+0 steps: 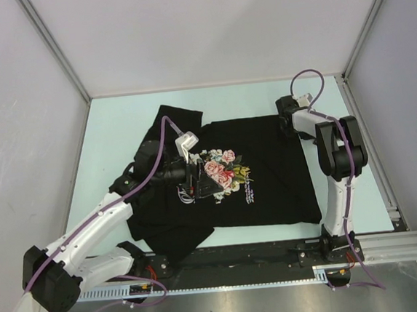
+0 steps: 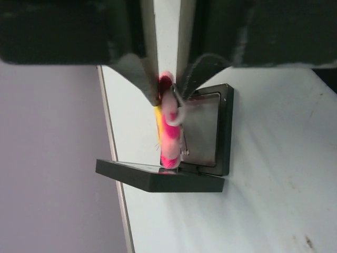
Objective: Remove the brooch from the garment
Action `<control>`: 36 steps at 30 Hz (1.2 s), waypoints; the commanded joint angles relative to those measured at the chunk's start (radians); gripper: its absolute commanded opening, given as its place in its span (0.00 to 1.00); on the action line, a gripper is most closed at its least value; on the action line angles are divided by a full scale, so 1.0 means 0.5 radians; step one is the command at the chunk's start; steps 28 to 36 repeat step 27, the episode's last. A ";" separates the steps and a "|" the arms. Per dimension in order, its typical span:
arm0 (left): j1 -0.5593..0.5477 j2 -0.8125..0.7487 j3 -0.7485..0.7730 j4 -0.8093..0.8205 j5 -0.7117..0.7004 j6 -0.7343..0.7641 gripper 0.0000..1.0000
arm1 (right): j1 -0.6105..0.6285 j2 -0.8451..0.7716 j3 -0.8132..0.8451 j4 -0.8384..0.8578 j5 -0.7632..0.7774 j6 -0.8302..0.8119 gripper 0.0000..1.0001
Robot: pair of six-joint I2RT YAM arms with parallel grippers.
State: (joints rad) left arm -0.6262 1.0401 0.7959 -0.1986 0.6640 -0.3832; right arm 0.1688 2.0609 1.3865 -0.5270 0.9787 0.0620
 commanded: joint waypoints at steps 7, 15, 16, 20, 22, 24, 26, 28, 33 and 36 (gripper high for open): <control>0.047 -0.006 0.037 0.014 -0.018 0.045 0.98 | 0.129 -0.065 0.163 -0.136 0.123 -0.005 0.69; 0.111 -0.150 0.040 -0.020 -0.251 0.000 0.99 | 0.570 -0.645 0.178 -0.774 -0.198 0.477 0.91; 0.117 -0.184 0.043 -0.014 -0.263 -0.073 0.99 | 0.689 -0.734 0.127 -0.793 -0.382 0.514 0.92; 0.126 -0.478 0.059 0.068 -0.404 -0.283 1.00 | 0.947 -1.322 -0.009 -0.686 -0.714 0.542 1.00; 0.126 -0.573 0.074 0.170 -0.554 -0.362 1.00 | 1.003 -1.489 -0.036 -0.597 -0.773 0.517 1.00; 0.126 -0.696 0.105 0.219 -0.796 -0.418 1.00 | 0.991 -1.740 -0.146 -0.471 -1.069 0.423 1.00; 0.123 -0.752 0.129 0.250 -0.996 -0.436 1.00 | 0.954 -1.866 -0.174 -0.333 -1.202 0.373 1.00; 0.123 -0.791 0.126 0.323 -1.106 -0.433 1.00 | 0.960 -1.952 -0.171 -0.296 -1.260 0.337 1.00; 0.123 -0.791 0.126 0.323 -1.106 -0.433 1.00 | 0.960 -1.952 -0.171 -0.296 -1.260 0.337 1.00; 0.123 -0.791 0.126 0.323 -1.106 -0.433 1.00 | 0.960 -1.952 -0.171 -0.296 -1.260 0.337 1.00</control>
